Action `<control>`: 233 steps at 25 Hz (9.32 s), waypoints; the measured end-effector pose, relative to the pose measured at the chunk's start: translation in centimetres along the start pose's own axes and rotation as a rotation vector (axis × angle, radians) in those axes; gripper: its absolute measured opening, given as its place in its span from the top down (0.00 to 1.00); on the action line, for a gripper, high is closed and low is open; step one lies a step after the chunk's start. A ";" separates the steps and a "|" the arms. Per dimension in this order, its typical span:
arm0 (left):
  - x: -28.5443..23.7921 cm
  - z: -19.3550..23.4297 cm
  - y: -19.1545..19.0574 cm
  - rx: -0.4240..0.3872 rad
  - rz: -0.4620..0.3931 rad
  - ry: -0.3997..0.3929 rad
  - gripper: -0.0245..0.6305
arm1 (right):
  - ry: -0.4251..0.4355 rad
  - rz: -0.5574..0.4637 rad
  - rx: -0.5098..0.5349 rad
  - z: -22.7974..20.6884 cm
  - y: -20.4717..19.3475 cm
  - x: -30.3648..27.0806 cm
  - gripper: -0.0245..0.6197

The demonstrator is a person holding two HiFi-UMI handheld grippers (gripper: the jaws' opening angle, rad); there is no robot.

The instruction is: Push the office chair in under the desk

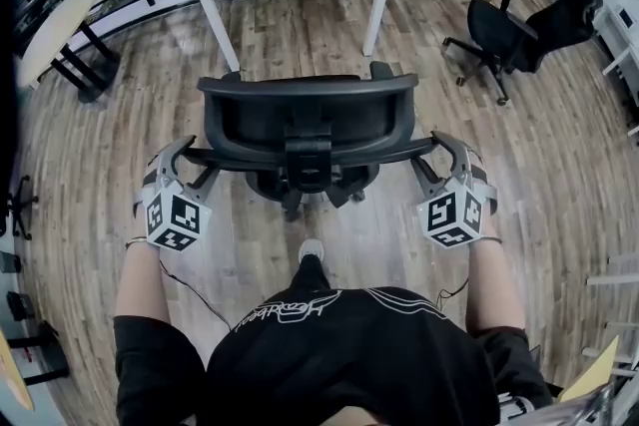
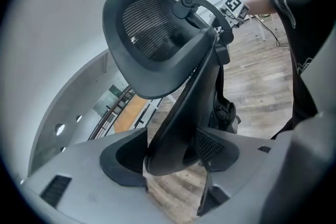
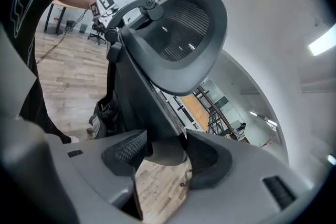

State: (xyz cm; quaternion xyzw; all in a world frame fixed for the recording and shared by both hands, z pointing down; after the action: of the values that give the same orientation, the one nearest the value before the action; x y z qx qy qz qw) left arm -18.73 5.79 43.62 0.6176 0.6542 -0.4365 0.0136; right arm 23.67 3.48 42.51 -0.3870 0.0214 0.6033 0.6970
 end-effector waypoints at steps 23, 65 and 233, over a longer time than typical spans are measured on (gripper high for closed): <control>-4.4 4.0 -0.2 0.009 -0.033 -0.002 0.55 | -0.038 0.026 0.020 -2.8 1.1 -5.1 0.57; -22.6 17.2 3.1 0.018 0.064 0.075 0.56 | -0.074 0.000 0.045 -15.9 1.9 -24.6 0.57; -24.9 11.8 26.6 0.923 -0.765 -0.450 0.95 | 0.593 -0.689 -0.867 -21.0 6.3 -21.7 0.90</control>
State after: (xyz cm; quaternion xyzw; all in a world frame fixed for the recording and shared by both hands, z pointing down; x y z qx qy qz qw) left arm 2.85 -24.81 35.45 0.1760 0.5542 -0.7663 -0.2733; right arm 21.51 -26.45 35.37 -0.7700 -0.1586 0.1647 0.5957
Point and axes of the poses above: the fingertips, and each gripper's own axes: x backward along the fingers, z to its left, y out of its top, the point moved 6 cm from there along x, backward along the fingers
